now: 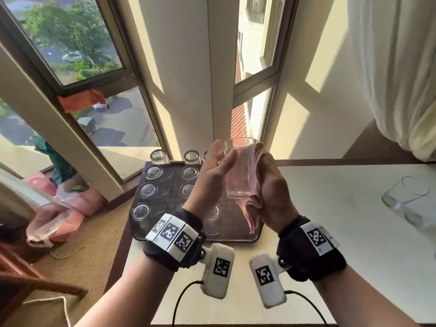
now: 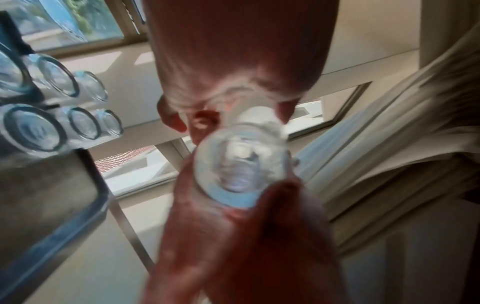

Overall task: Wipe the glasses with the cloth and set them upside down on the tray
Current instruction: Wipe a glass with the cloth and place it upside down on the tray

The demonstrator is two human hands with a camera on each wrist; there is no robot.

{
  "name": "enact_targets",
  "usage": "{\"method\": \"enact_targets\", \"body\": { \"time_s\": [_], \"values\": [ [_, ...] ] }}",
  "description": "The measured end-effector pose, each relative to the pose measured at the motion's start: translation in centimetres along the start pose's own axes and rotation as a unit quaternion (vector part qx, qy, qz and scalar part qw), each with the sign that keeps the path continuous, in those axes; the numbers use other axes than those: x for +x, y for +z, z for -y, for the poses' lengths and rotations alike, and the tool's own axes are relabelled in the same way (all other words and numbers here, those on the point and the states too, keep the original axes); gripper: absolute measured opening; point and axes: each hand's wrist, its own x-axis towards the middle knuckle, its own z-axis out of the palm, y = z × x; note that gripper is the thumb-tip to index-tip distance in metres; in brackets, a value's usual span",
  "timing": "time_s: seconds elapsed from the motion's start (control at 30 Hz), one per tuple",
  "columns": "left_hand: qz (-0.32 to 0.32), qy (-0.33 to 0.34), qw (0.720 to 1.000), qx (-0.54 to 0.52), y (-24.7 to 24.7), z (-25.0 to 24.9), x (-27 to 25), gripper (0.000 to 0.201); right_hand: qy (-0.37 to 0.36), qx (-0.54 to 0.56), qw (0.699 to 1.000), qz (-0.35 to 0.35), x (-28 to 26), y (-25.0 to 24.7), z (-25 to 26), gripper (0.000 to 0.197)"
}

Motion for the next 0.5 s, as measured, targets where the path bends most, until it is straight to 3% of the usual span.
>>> {"method": "enact_targets", "body": {
  "time_s": [0.1, 0.17, 0.27, 0.37, 0.43, 0.5],
  "values": [
    [-0.04, 0.02, 0.998, 0.041, 1.2, 0.3, -0.3, 0.077, -0.086, -0.137, 0.987, -0.013, 0.4, -0.2, -0.9, 0.037],
    [-0.049, 0.033, 0.997, 0.058, 1.7, 0.8, -0.2, 0.075, -0.056, -0.074, 0.996, -0.009, 0.5, -0.4, -1.0, 0.037],
    [-0.01, 0.032, 0.999, 0.018, 1.3, 1.3, 0.5, 0.055, 0.037, 0.057, 0.998, -0.014, 0.3, -0.6, 0.1, 0.06],
    [0.017, 0.007, 0.999, 0.043, 1.1, 0.4, 0.6, 0.049, 0.083, 0.099, 0.991, -0.024, 0.3, -1.0, 0.6, 0.059],
    [-0.026, 0.011, 0.997, 0.076, 1.6, 0.5, 0.7, 0.051, 0.032, 0.066, 0.997, -0.033, 0.2, -0.8, 0.4, 0.052],
    [-0.072, 0.013, 0.994, 0.077, 2.7, 0.8, 0.5, 0.069, -0.024, -0.009, 0.999, -0.03, 0.5, -0.5, 0.1, 0.04]
  ]
}}
